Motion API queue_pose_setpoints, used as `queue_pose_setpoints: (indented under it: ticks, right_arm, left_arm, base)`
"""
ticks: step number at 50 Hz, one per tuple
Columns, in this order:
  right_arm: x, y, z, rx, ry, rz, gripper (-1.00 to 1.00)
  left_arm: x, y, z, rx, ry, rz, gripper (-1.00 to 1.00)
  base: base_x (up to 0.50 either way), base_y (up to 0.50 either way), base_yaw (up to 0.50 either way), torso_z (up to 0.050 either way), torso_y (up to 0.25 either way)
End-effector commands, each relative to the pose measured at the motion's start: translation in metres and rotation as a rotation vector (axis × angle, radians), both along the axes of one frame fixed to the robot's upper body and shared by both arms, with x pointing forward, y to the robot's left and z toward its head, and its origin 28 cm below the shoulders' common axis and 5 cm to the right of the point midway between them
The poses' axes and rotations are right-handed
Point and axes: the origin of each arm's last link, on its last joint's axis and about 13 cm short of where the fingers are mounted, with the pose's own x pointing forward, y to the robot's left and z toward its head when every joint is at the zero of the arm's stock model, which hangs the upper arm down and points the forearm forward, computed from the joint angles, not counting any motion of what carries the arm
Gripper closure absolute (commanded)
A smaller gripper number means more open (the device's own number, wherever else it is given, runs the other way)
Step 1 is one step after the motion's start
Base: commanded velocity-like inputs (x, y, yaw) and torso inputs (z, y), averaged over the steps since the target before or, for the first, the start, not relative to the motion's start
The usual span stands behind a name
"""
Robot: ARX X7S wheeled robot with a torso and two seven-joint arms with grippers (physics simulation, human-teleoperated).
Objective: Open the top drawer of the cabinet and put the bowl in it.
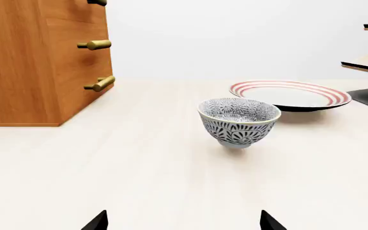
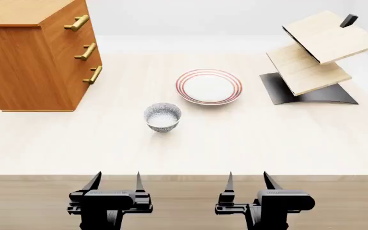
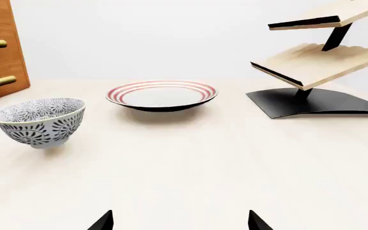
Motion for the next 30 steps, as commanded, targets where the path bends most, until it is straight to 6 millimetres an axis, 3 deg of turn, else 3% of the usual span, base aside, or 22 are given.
queue_pose_setpoints:
  ticks: [1, 17, 30]
  right_arm:
    - [0.0, 0.0, 0.0, -0.005, 0.002, 0.001, -1.0]
    - [-0.005, 0.001, 0.008, -0.007, -0.027, 0.006, -1.0]
    - [-0.009, 0.0, 0.015, -0.01, -0.048, 0.001, -1.0]
  left_arm:
    - [0.0, 0.0, 0.001, -0.011, 0.002, 0.0, -1.0]
    - [0.0, 0.0, 0.003, -0.024, 0.018, 0.001, -1.0]
    - [-0.001, 0.002, 0.012, -0.016, -0.004, -0.009, -1.0]
  base:
    - [0.0, 0.0, 0.0, 0.0, 0.0]
    - [0.0, 0.0, 0.0, 0.0, 0.0]
    - [0.0, 0.0, 0.0, 0.048, 0.003]
